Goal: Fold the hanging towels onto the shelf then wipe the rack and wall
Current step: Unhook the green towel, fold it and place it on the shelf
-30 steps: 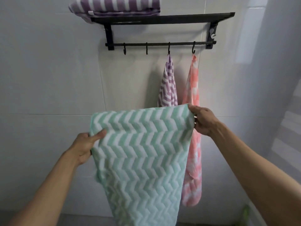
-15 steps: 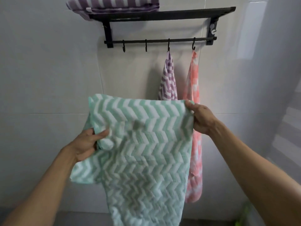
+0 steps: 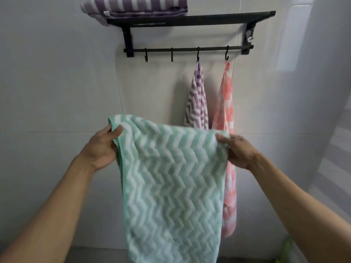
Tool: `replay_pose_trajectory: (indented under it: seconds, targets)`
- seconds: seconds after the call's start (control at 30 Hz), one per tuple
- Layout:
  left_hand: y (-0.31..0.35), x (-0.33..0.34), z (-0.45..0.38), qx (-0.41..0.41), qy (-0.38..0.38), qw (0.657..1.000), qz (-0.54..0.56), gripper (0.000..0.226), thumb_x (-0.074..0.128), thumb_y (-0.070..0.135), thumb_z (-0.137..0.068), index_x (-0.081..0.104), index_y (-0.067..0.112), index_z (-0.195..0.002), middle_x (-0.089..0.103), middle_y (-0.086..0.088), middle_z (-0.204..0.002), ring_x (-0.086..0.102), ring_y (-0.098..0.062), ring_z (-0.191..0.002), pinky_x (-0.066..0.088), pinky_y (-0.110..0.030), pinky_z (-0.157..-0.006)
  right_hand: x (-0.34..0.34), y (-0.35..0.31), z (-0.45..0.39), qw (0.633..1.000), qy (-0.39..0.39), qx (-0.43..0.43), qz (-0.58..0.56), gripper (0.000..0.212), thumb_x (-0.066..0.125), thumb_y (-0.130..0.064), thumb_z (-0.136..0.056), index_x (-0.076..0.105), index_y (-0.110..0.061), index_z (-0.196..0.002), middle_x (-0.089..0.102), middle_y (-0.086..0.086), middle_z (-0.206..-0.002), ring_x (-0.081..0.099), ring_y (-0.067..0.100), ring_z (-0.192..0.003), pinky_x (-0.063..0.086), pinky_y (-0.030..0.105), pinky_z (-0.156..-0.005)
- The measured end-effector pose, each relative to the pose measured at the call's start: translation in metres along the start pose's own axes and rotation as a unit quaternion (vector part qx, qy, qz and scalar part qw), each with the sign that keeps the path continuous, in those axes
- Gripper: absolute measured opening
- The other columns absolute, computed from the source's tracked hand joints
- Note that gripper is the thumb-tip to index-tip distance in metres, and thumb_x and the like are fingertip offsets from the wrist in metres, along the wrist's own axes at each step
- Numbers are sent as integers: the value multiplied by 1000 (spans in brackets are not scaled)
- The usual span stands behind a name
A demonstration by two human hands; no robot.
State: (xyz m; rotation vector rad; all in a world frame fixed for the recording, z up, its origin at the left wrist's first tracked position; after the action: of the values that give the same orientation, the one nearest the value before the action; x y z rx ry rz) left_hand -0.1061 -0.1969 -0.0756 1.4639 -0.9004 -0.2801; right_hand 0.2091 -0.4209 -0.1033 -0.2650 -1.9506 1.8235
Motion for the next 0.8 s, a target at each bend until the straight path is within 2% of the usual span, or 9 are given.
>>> replay_pose_trajectory:
  seconds: [0.07,0.1,0.2,0.33,0.4,0.47,0.63,0.73,0.8]
  targets:
    - [-24,1,8,-55,-11,995,-87,86,95,35,-55,62,-1,-127,67,-20,-125,69,-33,-108,61,-41,-81,-8,-15,-4,998,45,-25,-40,46,73,-21,-83,67,6,-120,69,27,-121,71,36,-103,62,46,-83]
    - [-37,-1,11,-77,14,989,-123,83,96,35,-52,66,-2,-120,70,-19,-120,72,-31,-101,62,-39,-75,-10,-19,-5,997,57,-23,-41,47,74,-21,-82,67,6,-119,69,27,-121,72,36,-100,62,46,-81]
    - [-50,-5,12,-65,100,990,-76,49,76,27,-78,68,-4,-116,72,-19,-116,72,-30,-96,62,-42,-78,-21,-21,-5,994,88,-22,-56,42,75,-22,-83,70,3,-116,69,26,-121,73,35,-97,62,45,-79]
    - [-24,-3,6,-19,123,992,-20,38,64,19,-94,63,-8,-121,71,-21,-116,69,-33,-104,59,-44,-83,-20,-8,6,998,42,37,21,39,72,-30,-89,72,-2,-115,75,15,-115,74,29,-100,63,38,-74]
    - [-26,0,10,-39,116,991,-55,34,65,15,-92,65,-8,-117,71,-22,-115,71,-31,-96,61,-41,-79,-19,0,11,996,22,62,67,40,75,-21,-86,69,7,-115,73,20,-117,72,35,-104,63,43,-81]
    - [-30,-3,11,-50,147,985,-76,31,68,12,-90,66,-8,-114,70,-24,-114,71,-29,-91,62,-37,-76,-20,-4,11,996,54,52,50,41,77,-17,-85,67,9,-115,73,22,-115,73,35,-100,63,44,-79]
    - [-15,-11,-2,-44,242,968,-54,51,80,9,-79,60,-10,-122,68,-18,-119,69,-26,-99,56,-40,-91,-20,-18,7,987,136,58,55,32,79,-22,-85,72,-1,-108,76,11,-97,73,26,-85,60,33,-63]
    - [4,-8,-8,-30,261,963,-63,38,84,12,-75,64,-5,-102,70,-17,-110,71,-19,-86,62,-29,-69,-13,-31,4,986,146,52,64,26,80,-16,-84,72,-1,-104,74,8,-93,71,23,-82,59,31,-61]
    - [22,-3,-12,13,270,962,-45,48,85,13,-75,59,-5,-111,67,-13,-116,70,-16,-87,61,-28,-68,-10,-43,1,986,157,28,55,22,82,-15,-82,73,-2,-97,76,6,-86,71,23,-80,59,35,-67]
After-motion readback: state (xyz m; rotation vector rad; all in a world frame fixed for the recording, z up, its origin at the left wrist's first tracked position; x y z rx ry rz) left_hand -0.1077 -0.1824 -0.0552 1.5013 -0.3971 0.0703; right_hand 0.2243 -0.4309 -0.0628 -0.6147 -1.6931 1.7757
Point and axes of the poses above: each hand's wrist, its own z-axis away from the middle knuckle, its own x-axis out of the palm, y = z × x, the point moved 4 cm from there along -z, towards the middle knuckle
